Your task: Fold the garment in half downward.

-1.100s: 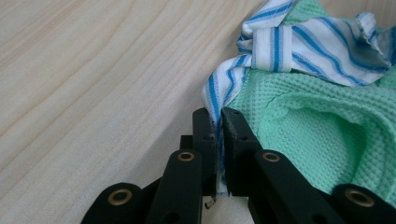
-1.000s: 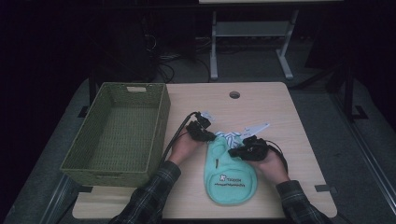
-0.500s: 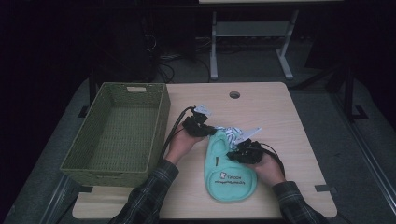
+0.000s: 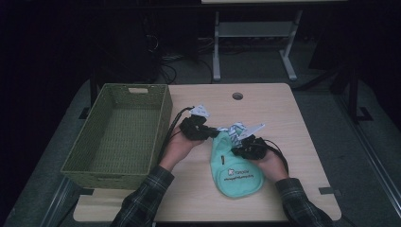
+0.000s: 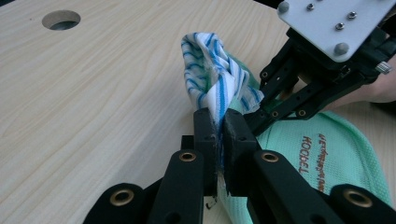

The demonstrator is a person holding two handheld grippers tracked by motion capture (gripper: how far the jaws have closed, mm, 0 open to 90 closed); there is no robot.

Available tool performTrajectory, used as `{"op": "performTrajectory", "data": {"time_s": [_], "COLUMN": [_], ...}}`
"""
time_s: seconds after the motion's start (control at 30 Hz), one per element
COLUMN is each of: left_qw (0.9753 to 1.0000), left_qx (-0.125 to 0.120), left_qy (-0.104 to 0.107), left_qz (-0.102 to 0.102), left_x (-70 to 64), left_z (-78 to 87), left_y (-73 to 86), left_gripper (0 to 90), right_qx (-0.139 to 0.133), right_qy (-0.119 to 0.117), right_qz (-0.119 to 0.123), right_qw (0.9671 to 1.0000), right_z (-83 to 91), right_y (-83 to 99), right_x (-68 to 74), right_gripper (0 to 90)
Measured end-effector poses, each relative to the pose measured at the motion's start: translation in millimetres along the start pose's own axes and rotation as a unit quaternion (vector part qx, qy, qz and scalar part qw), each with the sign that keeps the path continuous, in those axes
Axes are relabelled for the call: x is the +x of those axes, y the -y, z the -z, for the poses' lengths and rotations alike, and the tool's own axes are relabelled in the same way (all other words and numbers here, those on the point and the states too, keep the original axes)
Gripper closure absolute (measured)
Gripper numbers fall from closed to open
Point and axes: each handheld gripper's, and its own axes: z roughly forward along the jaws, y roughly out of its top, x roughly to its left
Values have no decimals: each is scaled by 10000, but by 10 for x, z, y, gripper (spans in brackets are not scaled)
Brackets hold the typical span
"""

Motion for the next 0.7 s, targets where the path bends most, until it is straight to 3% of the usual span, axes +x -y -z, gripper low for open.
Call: {"op": "performTrajectory", "data": {"time_s": [0.27,0.47,0.7], "left_qw": [9999,9999,9994], "left_qx": [-104,-163,-294], "left_qy": [-2,20,-116], "left_qz": [43,22,-121], "left_x": [3,-20,-59], "left_z": [2,32,163], "left_y": [-5,-21,-84], "left_gripper": [854,854,853], "right_qx": [-153,70,-104], "right_qy": [-159,-203,-68], "right_qz": [-43,-49,-125], "right_qw": [9997,9998,9998], "right_z": [215,103,-12], "right_y": [38,95,27], "right_x": [125,179,93], "right_gripper": [897,898,900]}}
